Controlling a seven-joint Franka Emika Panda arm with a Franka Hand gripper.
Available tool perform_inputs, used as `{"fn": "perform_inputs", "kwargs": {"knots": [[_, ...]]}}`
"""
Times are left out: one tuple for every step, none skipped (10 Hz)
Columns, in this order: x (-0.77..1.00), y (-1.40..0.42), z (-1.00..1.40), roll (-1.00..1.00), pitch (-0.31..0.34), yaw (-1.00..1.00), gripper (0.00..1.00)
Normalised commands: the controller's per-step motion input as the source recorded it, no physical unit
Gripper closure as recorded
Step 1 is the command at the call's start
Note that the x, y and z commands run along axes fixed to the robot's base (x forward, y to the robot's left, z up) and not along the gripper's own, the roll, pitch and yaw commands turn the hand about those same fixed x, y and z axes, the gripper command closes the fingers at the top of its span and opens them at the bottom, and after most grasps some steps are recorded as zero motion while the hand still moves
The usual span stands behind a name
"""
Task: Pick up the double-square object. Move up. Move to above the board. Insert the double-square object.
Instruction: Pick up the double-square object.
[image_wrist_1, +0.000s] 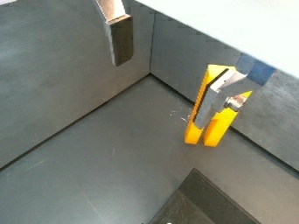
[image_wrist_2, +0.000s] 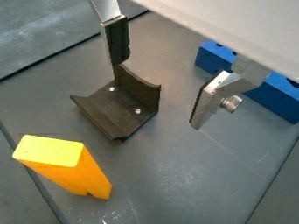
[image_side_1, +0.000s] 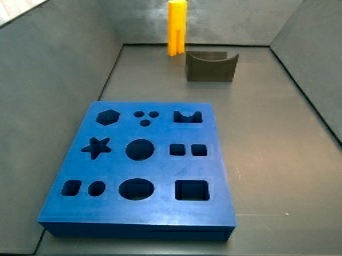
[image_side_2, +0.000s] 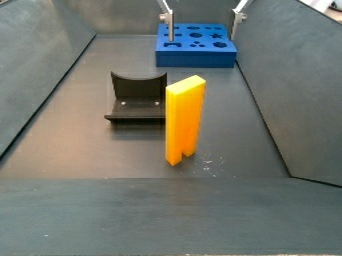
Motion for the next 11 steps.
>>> {"fn": "perform_inputs", "kwargs": {"knots": [[-0.03,0.0,0.0,0.0,0.0,0.11,0.0],[0.14,0.27,0.0,-0.09,0.0,0.52,0.0],[0.18,0.24,0.0,-0.09,-0.051,0.62,0.0],[0.41,0.27,0.0,-0.12,-0.02,0.45,0.0],[0.6,0.38,0.0,-0.13,0.0,0.26,0.0],[0.64,0.41,0.0,-0.13,0.0,0.21,0.0],[0.65,0.47,0.0,-0.12,0.0,0.17,0.0],[0.56,0.55,0.0,-0.1,0.0,0.18,0.0],[0.42,0.61,0.0,-0.09,0.0,0.21,0.0],[0.33,0.6,0.0,-0.11,0.0,0.26,0.0],[0.41,0.56,0.0,-0.14,0.0,0.26,0.0]]}}
